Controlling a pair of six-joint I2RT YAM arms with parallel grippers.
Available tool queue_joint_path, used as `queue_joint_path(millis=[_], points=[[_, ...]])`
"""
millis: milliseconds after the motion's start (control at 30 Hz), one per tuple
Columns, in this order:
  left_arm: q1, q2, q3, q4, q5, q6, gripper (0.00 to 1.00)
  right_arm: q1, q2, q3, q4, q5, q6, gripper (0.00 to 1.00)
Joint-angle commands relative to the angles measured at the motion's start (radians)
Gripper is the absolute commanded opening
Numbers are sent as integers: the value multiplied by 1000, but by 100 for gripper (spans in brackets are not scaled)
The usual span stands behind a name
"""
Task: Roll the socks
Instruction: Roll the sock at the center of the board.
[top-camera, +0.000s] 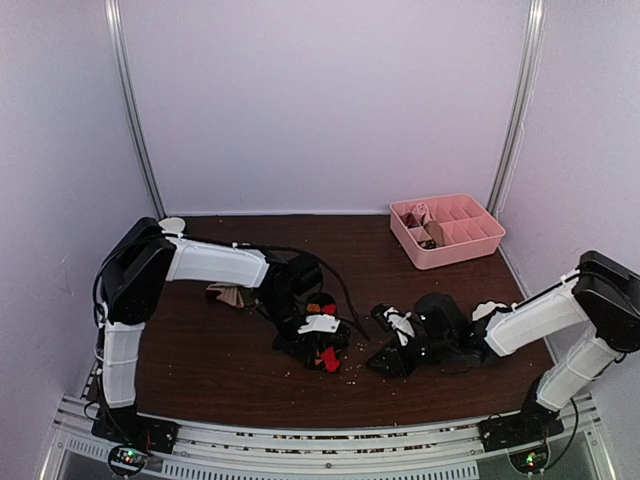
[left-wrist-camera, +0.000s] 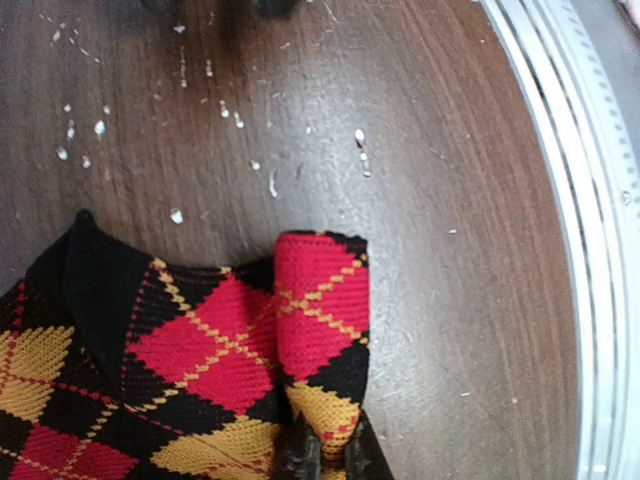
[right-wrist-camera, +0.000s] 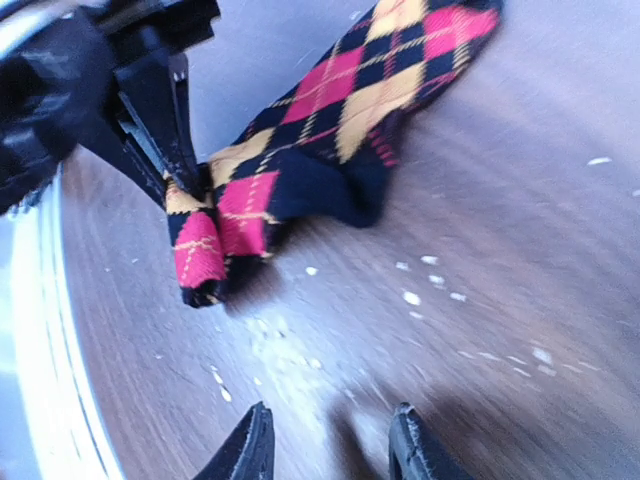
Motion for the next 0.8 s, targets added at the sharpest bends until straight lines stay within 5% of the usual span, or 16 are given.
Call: queue_joint_path(millis=[0, 67, 100, 300, 500, 633, 767], points=[[13, 102, 62, -228, 38, -17, 0, 67, -154, -29, -75, 397, -79, 40], [18, 141, 110, -290, 67, -18, 0, 103, -229, -40, -107, 556, -82, 96], [21, 163, 132, -316, 83, -19, 0, 104, -268, -49, -112, 638, -59, 100], [27, 210, 178, -386, 121, -7, 3, 14, -355, -62, -231, 966, 220, 100], [79, 260, 191, -384, 168, -43, 5, 74, -341, -112, -4, 705, -74, 100], [97, 284, 194, -383, 163, -51, 5, 220, -341, -263, 269, 561, -307, 89], [99, 307, 202, -375, 142, -75, 6, 319, -242, -217, 245, 465, -400, 80]])
